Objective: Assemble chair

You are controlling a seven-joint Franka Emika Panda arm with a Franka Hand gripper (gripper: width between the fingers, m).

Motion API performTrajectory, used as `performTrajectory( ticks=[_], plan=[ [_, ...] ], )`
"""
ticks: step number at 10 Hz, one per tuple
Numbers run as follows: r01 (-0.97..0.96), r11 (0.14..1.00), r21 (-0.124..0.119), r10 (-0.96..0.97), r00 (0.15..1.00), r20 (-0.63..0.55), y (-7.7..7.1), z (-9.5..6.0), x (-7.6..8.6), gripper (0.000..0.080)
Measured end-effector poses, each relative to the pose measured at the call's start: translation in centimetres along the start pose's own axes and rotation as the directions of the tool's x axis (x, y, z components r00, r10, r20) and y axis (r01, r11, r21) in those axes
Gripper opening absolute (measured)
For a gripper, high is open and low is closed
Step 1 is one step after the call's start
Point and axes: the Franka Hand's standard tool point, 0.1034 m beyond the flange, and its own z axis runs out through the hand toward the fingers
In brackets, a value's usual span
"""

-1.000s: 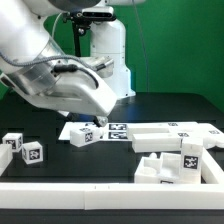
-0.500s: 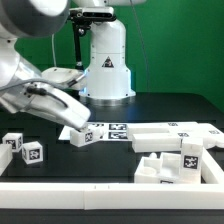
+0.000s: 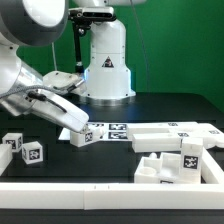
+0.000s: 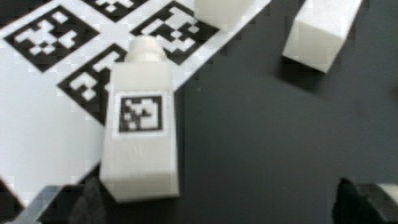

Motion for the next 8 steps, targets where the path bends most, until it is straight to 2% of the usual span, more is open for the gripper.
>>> performTrajectory(
  ticks=[2,6,8],
  plan=[
    [-0.045,0.999,0.014,0.045,0.998,0.044,2.0,1.9,0.3,0.0648],
    [-0.051,0.999,0.013,0.050,0.998,0.044,2.1,2.0,0.3,0.0648],
    [-0.088,0.996,0.015,0.087,0.993,0.080,3.3,4.0,0.3,0.0648]
  ],
)
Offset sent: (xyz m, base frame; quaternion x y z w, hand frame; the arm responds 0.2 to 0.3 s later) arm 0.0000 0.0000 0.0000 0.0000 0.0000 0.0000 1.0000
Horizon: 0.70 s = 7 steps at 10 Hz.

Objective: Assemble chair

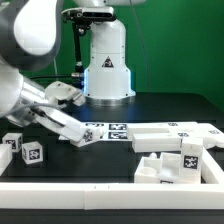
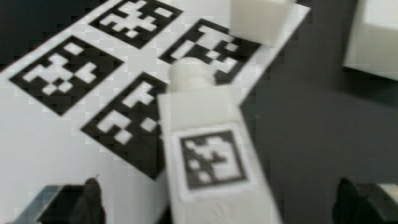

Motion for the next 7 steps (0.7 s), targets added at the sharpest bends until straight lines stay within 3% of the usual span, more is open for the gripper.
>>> performTrajectory(
  ticks=[3,4,5,6,7],
  plan=[
    [0.002,1.000,-0.001,-0.002,1.000,-0.003,-0.05,-0.12,0.05,0.0622],
    [0.002,1.000,-0.001,-0.002,1.000,-0.003,-0.05,-0.13,0.05,0.0442],
    [0.002,1.000,-0.001,-0.002,1.000,-0.003,-0.05,-0.13,0.05,0.0442],
    [0.004,1.000,-0.001,-0.004,1.000,-0.009,-0.14,-0.19,0.07,0.0280],
    [0.011,1.000,-0.002,-0.011,1.000,-0.025,-0.56,-0.49,-0.15,0.0282]
  ],
)
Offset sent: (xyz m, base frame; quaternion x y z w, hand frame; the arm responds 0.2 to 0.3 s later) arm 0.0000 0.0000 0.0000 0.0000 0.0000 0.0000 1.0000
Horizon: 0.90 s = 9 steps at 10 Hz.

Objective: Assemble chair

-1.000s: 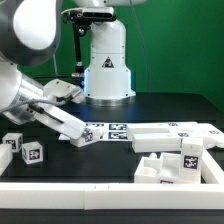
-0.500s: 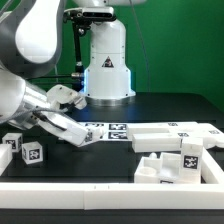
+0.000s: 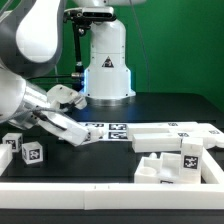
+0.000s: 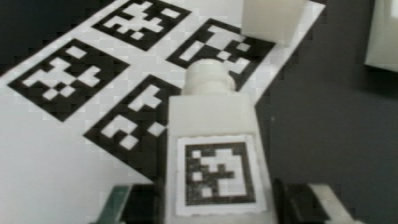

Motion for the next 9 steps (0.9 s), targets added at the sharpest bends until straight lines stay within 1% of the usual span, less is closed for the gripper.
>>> performTrajectory(
  ticks=[1,2,3,4,5,6,7,8,9],
  plan=[
    [0.009,1.000,0.004,-0.009,1.000,0.010,-1.3,-1.2,-1.4,0.0282],
    [0.029,0.999,0.014,-0.029,1.000,-0.011,-2.9,-2.8,-2.7,0.0282],
    [0.054,0.999,-0.002,-0.054,0.995,-0.086,-4.7,-4.8,-4.2,0.0282],
    [0.106,0.993,-0.044,-0.112,0.984,-0.138,-6.5,-6.5,-6.3,0.0282],
    [0.128,0.990,-0.060,-0.138,0.970,-0.201,-7.3,-6.9,-6.0,0.0282],
    [0.109,0.993,-0.054,-0.121,0.946,-0.301,-6.6,-5.6,-4.6,0.0284],
    [0.110,0.993,-0.048,-0.120,0.931,-0.345,-6.5,-5.1,-4.9,0.0284],
    [0.124,0.991,-0.042,-0.130,0.901,-0.414,-7.1,-5.4,-4.7,0.0284],
    [0.137,0.990,-0.044,-0.141,0.866,-0.480,-8.0,-5.6,-5.0,0.0284]
  ],
)
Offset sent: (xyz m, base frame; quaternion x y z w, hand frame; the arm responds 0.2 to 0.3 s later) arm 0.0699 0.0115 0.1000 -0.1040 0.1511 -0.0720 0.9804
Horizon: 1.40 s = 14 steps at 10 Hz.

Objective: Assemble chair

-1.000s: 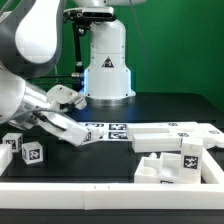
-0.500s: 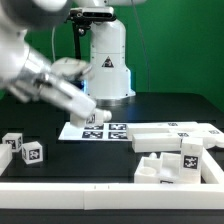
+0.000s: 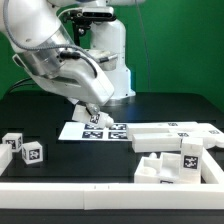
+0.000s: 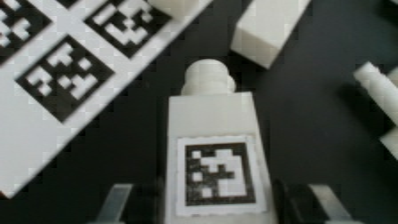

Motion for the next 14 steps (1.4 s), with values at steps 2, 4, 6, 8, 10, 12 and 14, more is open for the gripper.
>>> performTrajectory(
  ticks=[2,4,6,8,10,12,14],
  plan=[
    [0.091,0.995,-0.046,-0.096,0.989,-0.110,-5.8,-3.0,-2.3,0.0284],
    [0.207,0.975,-0.077,-0.220,0.943,-0.249,-9.2,-3.4,-4.4,0.0284],
    [0.203,0.978,-0.049,-0.207,0.910,-0.358,-9.6,-3.1,-4.3,0.0284],
    [0.216,0.976,-0.032,-0.207,0.864,-0.459,-10.8,-2.7,-4.6,0.0284],
    [0.309,0.947,-0.083,-0.300,0.767,-0.567,-13.7,-3.2,-4.8,0.0284],
    [0.385,0.917,-0.105,-0.358,0.677,-0.643,-15.9,-2.6,-5.7,0.0284],
    [0.403,0.910,-0.096,-0.360,0.655,-0.664,-16.0,-1.7,-6.3,0.0284]
  ],
)
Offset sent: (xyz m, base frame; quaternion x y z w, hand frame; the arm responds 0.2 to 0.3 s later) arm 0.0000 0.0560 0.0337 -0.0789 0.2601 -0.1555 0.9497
